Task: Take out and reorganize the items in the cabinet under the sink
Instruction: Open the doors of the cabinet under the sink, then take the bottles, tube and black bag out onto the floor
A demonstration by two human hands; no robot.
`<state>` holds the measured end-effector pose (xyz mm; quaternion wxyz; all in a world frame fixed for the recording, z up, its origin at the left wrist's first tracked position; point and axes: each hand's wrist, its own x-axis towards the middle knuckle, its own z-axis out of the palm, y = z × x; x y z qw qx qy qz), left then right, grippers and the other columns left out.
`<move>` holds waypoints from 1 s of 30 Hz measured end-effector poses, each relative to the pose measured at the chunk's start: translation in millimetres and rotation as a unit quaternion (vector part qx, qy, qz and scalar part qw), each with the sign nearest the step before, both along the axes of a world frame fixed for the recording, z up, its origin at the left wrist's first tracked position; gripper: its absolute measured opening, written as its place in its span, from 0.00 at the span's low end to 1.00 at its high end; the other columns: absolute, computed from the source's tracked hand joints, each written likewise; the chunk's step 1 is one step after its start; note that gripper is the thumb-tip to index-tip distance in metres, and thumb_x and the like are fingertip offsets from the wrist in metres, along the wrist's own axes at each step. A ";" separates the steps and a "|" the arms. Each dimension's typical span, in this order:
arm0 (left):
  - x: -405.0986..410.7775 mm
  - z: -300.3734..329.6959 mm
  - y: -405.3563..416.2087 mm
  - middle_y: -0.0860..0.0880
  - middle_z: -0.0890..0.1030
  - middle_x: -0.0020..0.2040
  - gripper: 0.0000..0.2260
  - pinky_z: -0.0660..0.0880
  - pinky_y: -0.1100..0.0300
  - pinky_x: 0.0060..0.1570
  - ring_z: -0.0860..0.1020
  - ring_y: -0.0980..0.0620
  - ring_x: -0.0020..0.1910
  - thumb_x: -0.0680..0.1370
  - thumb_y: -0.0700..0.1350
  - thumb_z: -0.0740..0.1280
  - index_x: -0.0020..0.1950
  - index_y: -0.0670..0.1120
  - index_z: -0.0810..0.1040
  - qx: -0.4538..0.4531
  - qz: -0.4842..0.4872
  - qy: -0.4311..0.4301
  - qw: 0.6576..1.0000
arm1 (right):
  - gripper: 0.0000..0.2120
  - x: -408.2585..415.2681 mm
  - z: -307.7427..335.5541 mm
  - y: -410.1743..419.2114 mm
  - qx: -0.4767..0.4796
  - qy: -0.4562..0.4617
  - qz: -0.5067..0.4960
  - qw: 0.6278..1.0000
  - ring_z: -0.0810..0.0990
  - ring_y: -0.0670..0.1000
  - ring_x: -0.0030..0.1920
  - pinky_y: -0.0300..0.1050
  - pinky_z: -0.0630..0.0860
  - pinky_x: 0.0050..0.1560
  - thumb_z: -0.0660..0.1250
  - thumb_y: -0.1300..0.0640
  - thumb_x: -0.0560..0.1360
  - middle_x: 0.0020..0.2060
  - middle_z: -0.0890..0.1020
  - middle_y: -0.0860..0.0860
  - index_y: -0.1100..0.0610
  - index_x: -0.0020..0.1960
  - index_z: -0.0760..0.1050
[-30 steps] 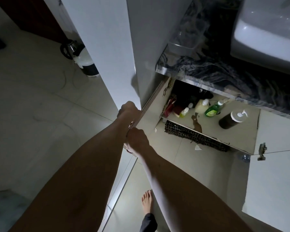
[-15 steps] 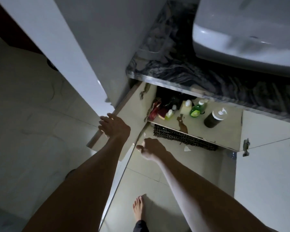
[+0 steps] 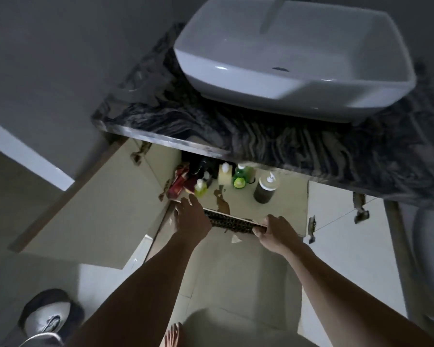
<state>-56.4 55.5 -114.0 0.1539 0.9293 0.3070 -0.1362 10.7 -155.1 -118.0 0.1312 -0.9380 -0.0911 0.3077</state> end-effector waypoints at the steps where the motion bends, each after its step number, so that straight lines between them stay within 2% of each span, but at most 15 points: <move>1: 7.2 -8.8 -8.2 0.37 0.63 0.73 0.33 0.62 0.48 0.71 0.64 0.37 0.71 0.77 0.45 0.62 0.78 0.37 0.53 0.003 -0.022 0.002 1.000 | 0.25 9.1 -5.9 -9.8 -0.002 -0.005 -0.013 1.000 0.76 0.61 0.63 0.50 0.76 0.59 0.62 0.40 0.78 0.61 0.77 0.59 0.57 0.66 0.71; 3: 23.4 -29.1 -20.6 0.38 0.66 0.71 0.32 0.62 0.49 0.70 0.66 0.38 0.70 0.78 0.46 0.62 0.78 0.37 0.53 0.004 -0.057 0.000 0.998 | 0.28 27.1 -20.7 -24.1 0.005 -0.022 -0.036 0.999 0.75 0.61 0.65 0.51 0.75 0.62 0.63 0.40 0.79 0.64 0.76 0.60 0.57 0.70 0.69; 6: 48.3 -67.8 -32.0 0.39 0.67 0.70 0.31 0.66 0.49 0.67 0.68 0.39 0.68 0.78 0.45 0.62 0.78 0.39 0.54 -0.004 -0.091 -0.024 0.996 | 0.29 50.4 -48.9 -34.9 0.014 -0.040 -0.067 0.997 0.75 0.60 0.65 0.50 0.75 0.61 0.64 0.41 0.79 0.66 0.75 0.60 0.57 0.72 0.67; 11: 78.0 -143.9 -42.4 0.38 0.65 0.72 0.33 0.69 0.48 0.66 0.68 0.39 0.68 0.78 0.45 0.63 0.78 0.38 0.52 -0.032 -0.146 -0.045 0.988 | 0.34 79.3 -108.9 -40.8 0.035 -0.060 -0.107 0.992 0.72 0.60 0.69 0.50 0.71 0.64 0.67 0.42 0.77 0.69 0.71 0.60 0.56 0.76 0.62; 15: 111.8 -207.4 -50.6 0.36 0.58 0.76 0.35 0.63 0.46 0.72 0.59 0.37 0.75 0.79 0.48 0.64 0.79 0.37 0.49 -0.043 -0.166 -0.035 0.985 | 0.41 108.5 -169.7 -44.5 0.077 -0.075 -0.142 0.984 0.70 0.59 0.71 0.47 0.70 0.66 0.73 0.43 0.74 0.72 0.68 0.59 0.56 0.78 0.57; 17: 132.3 -239.7 -57.0 0.37 0.60 0.76 0.37 0.60 0.45 0.72 0.58 0.38 0.76 0.80 0.52 0.64 0.79 0.37 0.48 -0.043 -0.171 -0.050 0.983 | 0.46 127.6 -201.1 -46.8 0.116 -0.069 -0.171 0.976 0.69 0.59 0.72 0.47 0.69 0.67 0.75 0.41 0.70 0.73 0.68 0.58 0.54 0.79 0.56; 21: 179.3 -300.9 -73.2 0.39 0.58 0.78 0.43 0.62 0.50 0.70 0.61 0.41 0.75 0.79 0.56 0.66 0.80 0.40 0.43 -0.103 -0.180 -0.096 0.973 | 0.52 168.4 -255.2 -46.0 0.185 -0.098 -0.200 0.957 0.68 0.58 0.73 0.48 0.68 0.67 0.80 0.45 0.66 0.76 0.66 0.55 0.53 0.80 0.55; 23: 207.6 -326.9 -78.6 0.40 0.62 0.76 0.45 0.67 0.52 0.67 0.64 0.42 0.73 0.76 0.55 0.71 0.80 0.41 0.46 -0.138 -0.171 -0.129 0.967 | 0.53 191.0 -272.6 -42.1 0.225 -0.114 -0.211 0.944 0.68 0.57 0.73 0.47 0.68 0.66 0.82 0.48 0.65 0.76 0.66 0.55 0.53 0.80 0.54; 25: 231.4 -347.2 -84.4 0.41 0.67 0.74 0.48 0.70 0.50 0.67 0.68 0.41 0.71 0.71 0.54 0.76 0.79 0.41 0.51 -0.158 -0.166 -0.176 0.957 | 0.58 208.6 -287.7 -38.2 0.272 -0.132 -0.213 0.929 0.69 0.56 0.72 0.48 0.69 0.67 0.83 0.45 0.61 0.75 0.67 0.53 0.52 0.80 0.54; 27: 255.5 -367.0 -89.3 0.40 0.69 0.72 0.51 0.71 0.48 0.66 0.70 0.41 0.69 0.66 0.56 0.79 0.78 0.40 0.52 -0.174 -0.169 -0.220 0.945 | 0.62 226.7 -303.9 -36.9 0.336 -0.164 -0.210 0.903 0.72 0.52 0.67 0.47 0.72 0.62 0.84 0.41 0.55 0.68 0.71 0.47 0.52 0.80 0.55; 28: 265.3 -372.0 -90.1 0.40 0.70 0.72 0.52 0.71 0.49 0.66 0.71 0.41 0.69 0.65 0.56 0.79 0.78 0.40 0.53 -0.185 -0.165 -0.237 0.939 | 0.60 230.3 -305.5 -35.6 0.355 -0.173 -0.202 0.896 0.74 0.49 0.63 0.45 0.72 0.57 0.84 0.42 0.57 0.63 0.72 0.44 0.53 0.79 0.56; 29: 272.9 -375.4 -91.2 0.41 0.69 0.72 0.51 0.71 0.50 0.67 0.70 0.41 0.70 0.65 0.56 0.79 0.78 0.40 0.55 -0.197 -0.160 -0.253 0.934 | 0.54 234.4 -308.2 -34.6 0.365 -0.179 -0.188 0.894 0.76 0.48 0.59 0.42 0.73 0.52 0.83 0.43 0.60 0.61 0.73 0.43 0.53 0.78 0.59; 30: 280.0 -381.6 -92.6 0.41 0.70 0.72 0.49 0.71 0.51 0.66 0.70 0.41 0.70 0.66 0.56 0.79 0.77 0.40 0.56 -0.207 -0.158 -0.269 0.927 | 0.46 235.4 -311.7 -34.2 0.367 -0.191 -0.163 0.896 0.79 0.46 0.54 0.39 0.75 0.45 0.82 0.44 0.63 0.58 0.78 0.42 0.52 0.75 0.66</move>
